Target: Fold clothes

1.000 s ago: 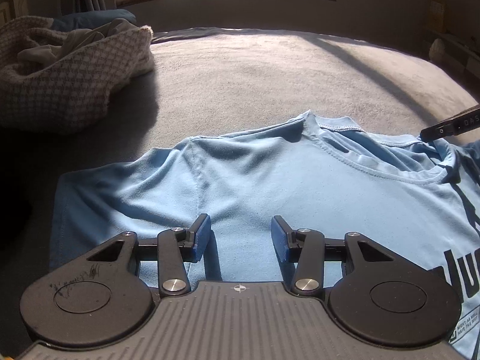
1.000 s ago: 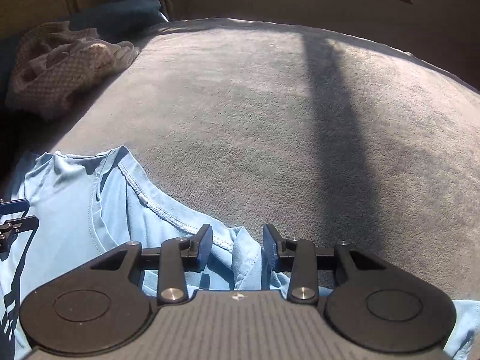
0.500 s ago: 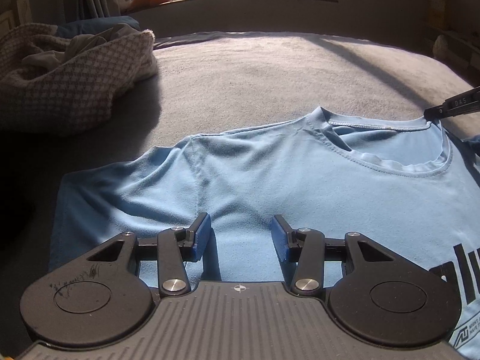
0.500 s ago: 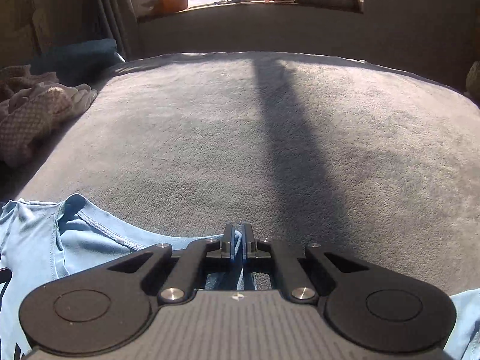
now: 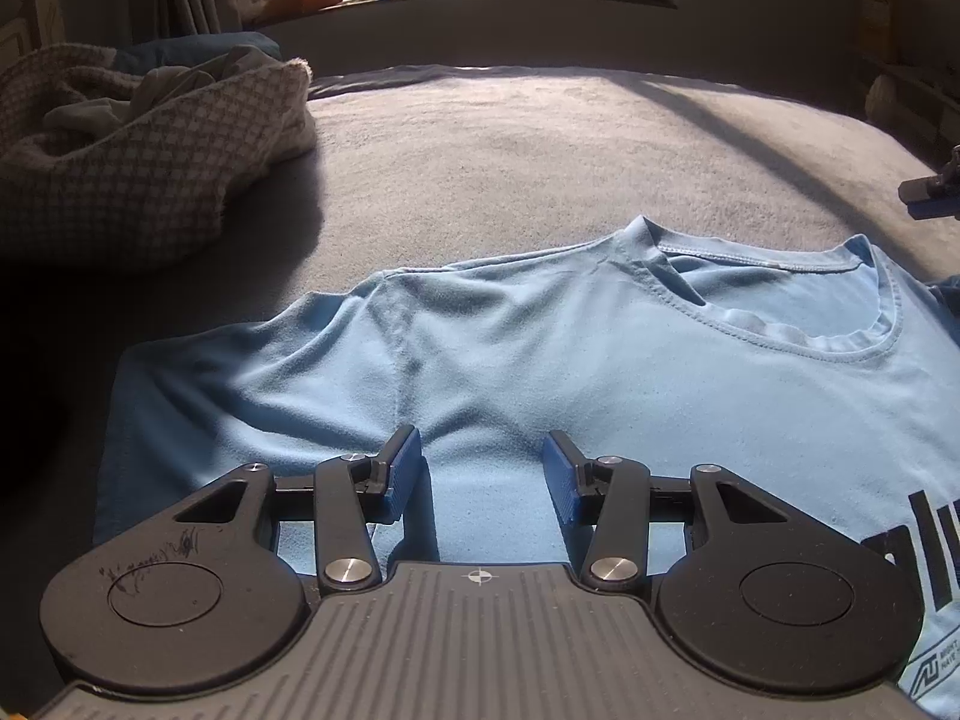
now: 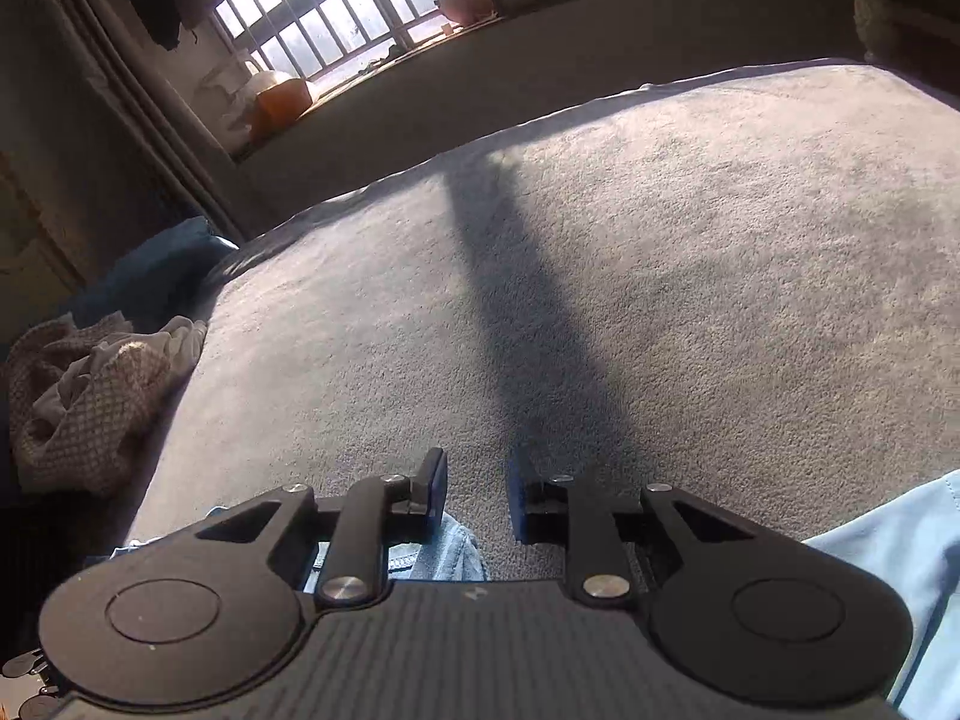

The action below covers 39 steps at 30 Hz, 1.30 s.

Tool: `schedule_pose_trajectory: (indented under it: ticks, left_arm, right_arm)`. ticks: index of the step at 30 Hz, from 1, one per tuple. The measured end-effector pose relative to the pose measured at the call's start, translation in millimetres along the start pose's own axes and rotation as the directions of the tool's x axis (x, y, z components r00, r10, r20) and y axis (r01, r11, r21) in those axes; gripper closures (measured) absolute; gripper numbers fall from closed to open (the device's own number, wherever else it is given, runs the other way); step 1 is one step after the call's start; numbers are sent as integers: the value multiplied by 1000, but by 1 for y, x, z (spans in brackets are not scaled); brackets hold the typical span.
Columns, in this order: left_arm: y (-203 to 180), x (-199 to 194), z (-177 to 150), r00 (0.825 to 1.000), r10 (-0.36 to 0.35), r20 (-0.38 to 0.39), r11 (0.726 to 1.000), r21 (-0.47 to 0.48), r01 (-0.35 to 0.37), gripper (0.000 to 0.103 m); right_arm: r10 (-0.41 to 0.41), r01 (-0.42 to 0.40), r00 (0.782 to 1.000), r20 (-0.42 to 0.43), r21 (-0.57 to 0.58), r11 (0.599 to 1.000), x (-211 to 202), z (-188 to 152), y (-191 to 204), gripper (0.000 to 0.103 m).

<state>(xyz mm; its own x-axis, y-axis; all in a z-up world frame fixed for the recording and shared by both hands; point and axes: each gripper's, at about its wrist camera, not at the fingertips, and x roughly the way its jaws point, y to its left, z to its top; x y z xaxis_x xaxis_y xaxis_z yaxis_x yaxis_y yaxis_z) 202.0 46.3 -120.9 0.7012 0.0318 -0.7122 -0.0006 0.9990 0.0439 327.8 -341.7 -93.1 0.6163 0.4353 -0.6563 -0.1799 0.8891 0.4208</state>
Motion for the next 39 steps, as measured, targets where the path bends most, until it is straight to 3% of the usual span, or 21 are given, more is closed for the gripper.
schedule_pose_trajectory:
  ticks: [4, 6, 8, 9, 12, 15, 19, 23, 28, 30, 35, 36, 37, 39]
  left_arm:
    - [3, -6, 5, 1000, 9, 22, 1000, -21, -9, 58]
    - [3, -11, 9, 999, 6, 48, 1000, -20, -5, 58]
    - [0, -15, 12, 998, -8, 68, 1000, -15, 9, 58]
    - [-4, -17, 13, 997, -15, 77, 1000, -9, 16, 58]
    - [-18, -19, 16, 995, -49, 84, 999, 20, 47, 58]
    - [-36, -18, 17, 993, -83, 80, 995, 54, 79, 58]
    - [-55, -17, 16, 991, -114, 76, 990, 87, 107, 58]
    - [-72, -19, 22, 989, -140, 48, 983, 129, 133, 58]
    - [-115, -24, 47, 986, -164, 2, 936, 317, 155, 58]
    - [-139, -23, 62, 982, -187, 11, 918, 357, 171, 58]
    - [-208, -6, 71, 955, -295, 21, 909, 315, 274, 58]
    - [-222, 0, 69, 949, -314, 16, 907, 302, 295, 58]
    - [-234, 5, 67, 943, -331, 10, 902, 295, 314, 58]
    - [-257, 15, 61, 935, -355, -1, 894, 293, 340, 58]
  right_arm:
    - [12, -13, 1000, 25, 58, 998, -31, -10, -10, 80]
    - [-60, 52, 996, 70, 113, 992, -52, -11, -29, 79]
    - [-155, 144, 986, 69, 137, 980, -66, -10, -51, 69]
    - [-217, 206, 974, 61, 143, 968, -71, -10, -63, 63]
    - [-348, 343, 937, 26, 114, 932, -78, -11, -92, 57]
    - [-402, 397, 916, 3, 143, 907, -81, -16, -119, 52]
    - [-413, 409, 910, -36, 237, 881, -85, -26, -149, 52]
    - [-339, 314, 941, 2, 370, 874, -119, -53, -154, 52]
    - [-180, 141, 983, 24, 523, 840, -128, -89, -172, 52]
    - [-159, 103, 985, 61, 530, 842, -124, -94, -177, 53]
    - [-113, 27, 986, 122, 557, 830, -116, -100, -187, 60]
    - [-113, 27, 986, 123, 550, 835, -115, -99, -187, 67]
    - [-113, 29, 986, 123, 539, 842, -114, -99, -187, 87]
    - [-153, 72, 980, 124, 498, 864, -118, -98, -183, 98]
